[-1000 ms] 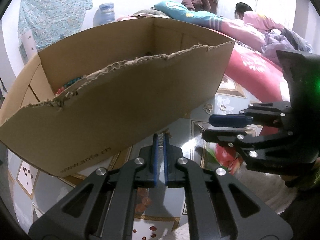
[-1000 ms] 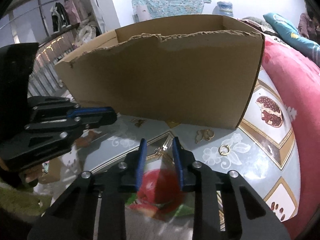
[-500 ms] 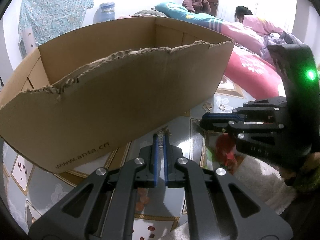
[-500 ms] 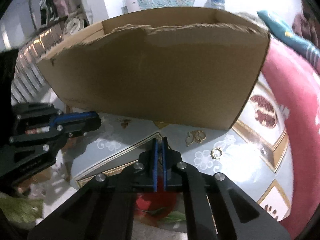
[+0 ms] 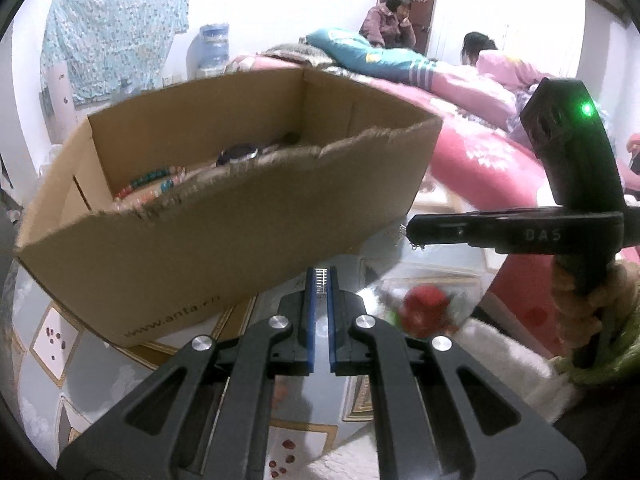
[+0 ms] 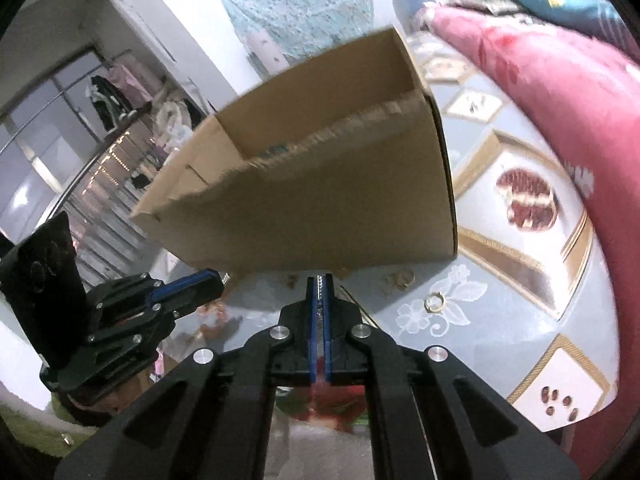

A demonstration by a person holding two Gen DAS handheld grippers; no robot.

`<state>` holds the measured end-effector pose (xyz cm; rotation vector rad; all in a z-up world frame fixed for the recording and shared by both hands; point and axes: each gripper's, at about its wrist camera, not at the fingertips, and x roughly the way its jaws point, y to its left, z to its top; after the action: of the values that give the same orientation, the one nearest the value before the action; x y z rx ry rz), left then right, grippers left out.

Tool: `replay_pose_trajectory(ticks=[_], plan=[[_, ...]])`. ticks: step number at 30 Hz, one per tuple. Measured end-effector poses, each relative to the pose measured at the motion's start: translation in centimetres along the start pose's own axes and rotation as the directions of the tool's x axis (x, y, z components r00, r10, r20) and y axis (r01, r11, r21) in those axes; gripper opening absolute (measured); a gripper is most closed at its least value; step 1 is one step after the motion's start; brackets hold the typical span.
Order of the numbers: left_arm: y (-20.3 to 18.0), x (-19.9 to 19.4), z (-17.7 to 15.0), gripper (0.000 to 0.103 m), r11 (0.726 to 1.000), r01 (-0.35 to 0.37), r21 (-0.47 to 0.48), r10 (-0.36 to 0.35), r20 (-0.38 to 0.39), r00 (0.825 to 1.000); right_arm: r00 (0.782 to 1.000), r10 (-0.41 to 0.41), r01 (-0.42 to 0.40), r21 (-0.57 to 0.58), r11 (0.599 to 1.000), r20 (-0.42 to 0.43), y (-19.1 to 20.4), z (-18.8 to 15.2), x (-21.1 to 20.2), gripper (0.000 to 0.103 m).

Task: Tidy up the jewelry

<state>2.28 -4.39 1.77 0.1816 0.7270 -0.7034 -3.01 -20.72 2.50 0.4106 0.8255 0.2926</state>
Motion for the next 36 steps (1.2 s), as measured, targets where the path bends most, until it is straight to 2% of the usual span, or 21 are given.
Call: replay_pose_trajectory(ticks=[8,12,15,20,23,25,28,29,30,31,32,33,34,36], plan=[[0.0,-4.6,3.3,0.004,0.999,0.044,-0.004,-0.043,0.126,0.991,0.990,0.076,-0.059,-0.132,0.990,0.123,3.5,2.4,-3.9,0.003],[0.8,-5.3,5.6,0.004,1.000,0.006,0.008,-0.007,0.174,0.985,0.979,0.108,-0.074,-0.194,0.978,0.170,5.6,4.9,-3.9,0.003],[2.4,-4.2,7.4,0.004,0.999,-0.048,-0.021,0.051,0.155,0.987,0.981,0.105,-0.070,-0.209,0.975,0.162,6.4,7.0,-2.1,0.003],[5.8,-1.6,9.5,0.004,0.987,-0.144,-0.075,0.149,0.068,0.986,0.994,0.085,-0.073,-0.162,0.984,0.068,7.1,9.8,2.6,0.003],[7.6,-0.1,10.1,0.004,0.974,-0.211,-0.082,0.213,0.015,0.977,0.998,0.048,-0.041,-0.158,0.987,0.040,7.3,10.6,4.6,0.003],[8.4,0.7,10.1,0.004,0.961,-0.266,-0.080,0.266,-0.013,0.964,1.000,0.007,-0.003,-0.162,0.987,0.027,7.3,10.8,5.7,0.003],[8.9,1.6,10.2,0.005,0.950,-0.301,-0.082,0.300,-0.027,0.954,0.999,-0.041,0.043,-0.159,0.986,0.017,7.3,11.2,6.6,0.004],[8.9,1.8,10.2,0.006,0.946,-0.315,-0.077,0.314,-0.028,0.949,0.999,-0.048,0.050,-0.158,0.986,0.017,7.2,11.2,6.7,0.004],[8.9,2.1,10.1,0.012,0.943,-0.325,-0.078,0.323,-0.031,0.946,0.999,-0.051,0.053,-0.156,0.986,0.016,7.0,11.2,6.7,0.005],[8.9,2.1,10.0,0.020,0.941,-0.327,-0.084,0.325,-0.031,0.945,0.999,-0.048,0.050,-0.155,0.987,0.016,6.9,11.2,6.8,0.009],[8.9,2.0,9.9,0.024,0.940,-0.329,-0.095,0.328,-0.026,0.944,0.999,-0.042,0.044,-0.153,0.987,0.018,6.7,11.2,6.7,0.012],[8.8,1.7,9.7,0.029,0.939,-0.329,-0.102,0.330,-0.012,0.944,0.999,-0.032,0.036,-0.147,0.989,0.028,6.5,11.1,6.3,0.022],[8.6,1.4,9.6,0.031,0.939,-0.327,-0.104,0.329,0.002,0.944,0.999,-0.020,0.026,-0.142,0.990,0.042,6.3,11.1,5.8,0.025],[7.9,0.2,9.3,0.031,0.943,-0.316,-0.100,0.322,0.052,0.945,0.996,0.010,0.003,-0.145,0.989,0.088,5.9,11.0,4.2,0.025]])
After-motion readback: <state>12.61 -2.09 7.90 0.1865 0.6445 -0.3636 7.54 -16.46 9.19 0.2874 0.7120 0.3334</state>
